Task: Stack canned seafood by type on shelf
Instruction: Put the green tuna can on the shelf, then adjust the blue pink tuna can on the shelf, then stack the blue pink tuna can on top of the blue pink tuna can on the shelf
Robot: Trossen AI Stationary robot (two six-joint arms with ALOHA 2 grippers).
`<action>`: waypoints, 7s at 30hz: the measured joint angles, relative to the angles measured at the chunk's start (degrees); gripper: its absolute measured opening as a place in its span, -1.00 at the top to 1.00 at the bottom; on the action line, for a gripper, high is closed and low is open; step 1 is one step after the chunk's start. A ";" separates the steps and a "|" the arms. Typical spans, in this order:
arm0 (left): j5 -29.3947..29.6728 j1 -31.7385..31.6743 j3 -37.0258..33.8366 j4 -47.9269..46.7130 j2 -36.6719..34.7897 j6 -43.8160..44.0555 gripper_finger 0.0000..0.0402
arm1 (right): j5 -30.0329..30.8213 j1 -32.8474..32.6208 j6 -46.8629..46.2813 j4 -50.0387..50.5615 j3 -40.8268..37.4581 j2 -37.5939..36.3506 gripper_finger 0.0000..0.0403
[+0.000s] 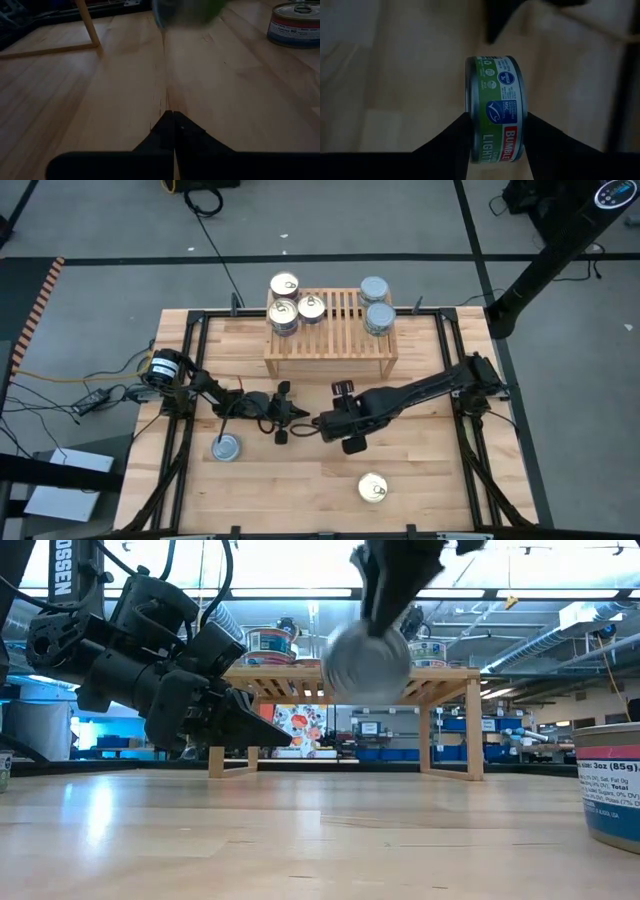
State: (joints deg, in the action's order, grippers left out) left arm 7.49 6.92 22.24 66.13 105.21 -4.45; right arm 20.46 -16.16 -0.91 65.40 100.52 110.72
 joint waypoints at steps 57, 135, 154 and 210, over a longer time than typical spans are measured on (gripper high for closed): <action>0.00 -0.04 0.02 -0.46 0.02 -0.02 0.99 | 35.31 27.66 30.71 -8.67 1.27 -0.13 0.22; 0.02 -0.07 0.02 -1.31 0.02 -0.02 0.99 | -8.59 43.17 7.91 -1.65 9.78 -0.26 0.96; 0.02 -0.06 0.02 -1.31 0.02 -0.02 0.99 | -8.24 43.63 2.95 1.68 9.78 -0.44 0.96; 0.02 -0.07 0.04 -1.42 0.02 -0.24 0.99 | -11.53 34.33 6.89 1.88 18.52 -0.40 0.90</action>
State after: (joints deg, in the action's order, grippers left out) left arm 7.51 6.85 22.28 64.71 105.23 -4.69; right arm 8.93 18.16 5.98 67.29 119.04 110.32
